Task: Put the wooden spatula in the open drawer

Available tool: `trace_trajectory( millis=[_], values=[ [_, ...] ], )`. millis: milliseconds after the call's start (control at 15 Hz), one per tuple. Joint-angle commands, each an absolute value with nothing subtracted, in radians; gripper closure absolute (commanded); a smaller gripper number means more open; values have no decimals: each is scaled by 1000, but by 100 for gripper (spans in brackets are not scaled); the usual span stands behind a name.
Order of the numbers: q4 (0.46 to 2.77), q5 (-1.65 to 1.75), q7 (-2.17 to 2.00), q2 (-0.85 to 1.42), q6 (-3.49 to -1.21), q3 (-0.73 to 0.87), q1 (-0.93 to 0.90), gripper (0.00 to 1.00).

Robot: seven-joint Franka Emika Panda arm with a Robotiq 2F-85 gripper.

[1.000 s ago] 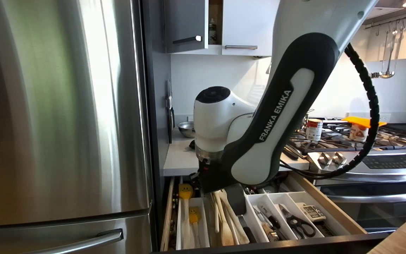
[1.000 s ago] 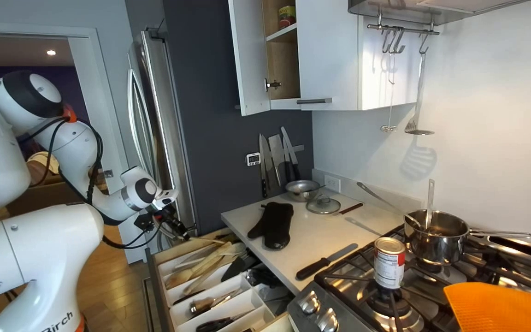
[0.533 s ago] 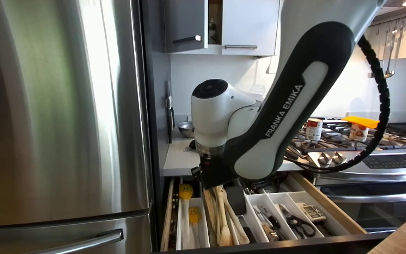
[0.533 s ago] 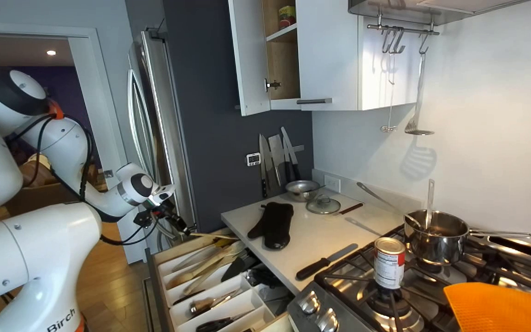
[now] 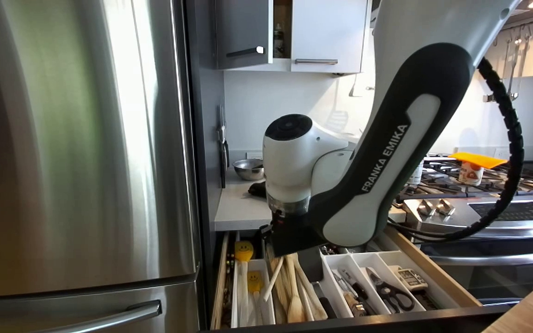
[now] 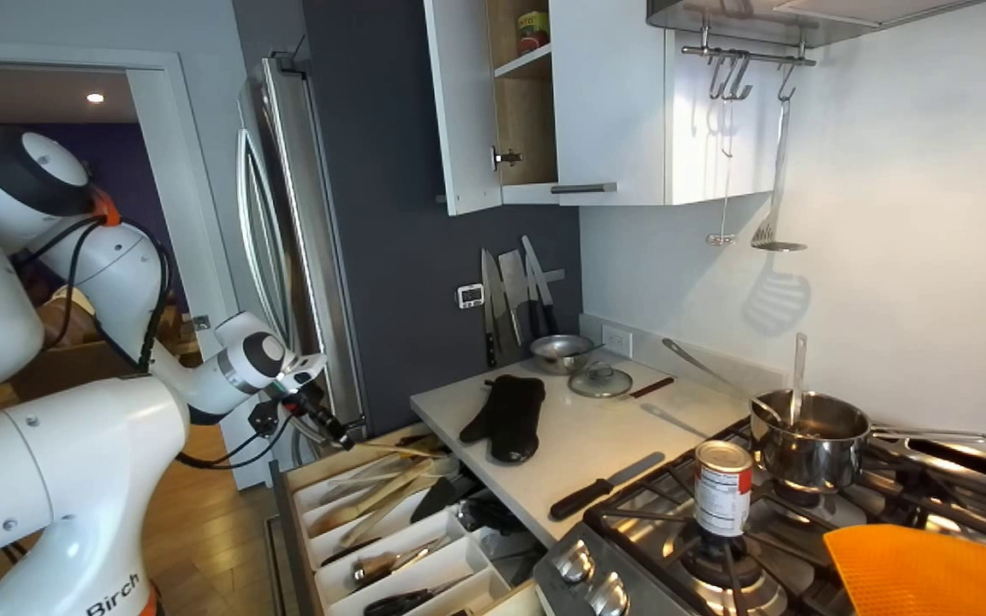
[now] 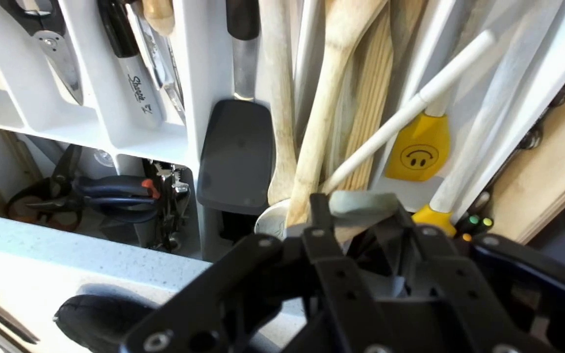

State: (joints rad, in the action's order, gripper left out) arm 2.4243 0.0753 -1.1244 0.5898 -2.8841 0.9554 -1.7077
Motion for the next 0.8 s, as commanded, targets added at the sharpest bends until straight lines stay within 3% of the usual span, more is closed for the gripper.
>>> trace_trajectory(
  millis=[0, 333, 733],
  values=[
    [2482, 26, -1173, 618, -3011, 922, -1695, 93],
    [2516, -82, -1134, 624, -3107, 824, -1632, 93],
    [2524, -185, -1081, 605, -3196, 584, -1411, 93]
  ],
)
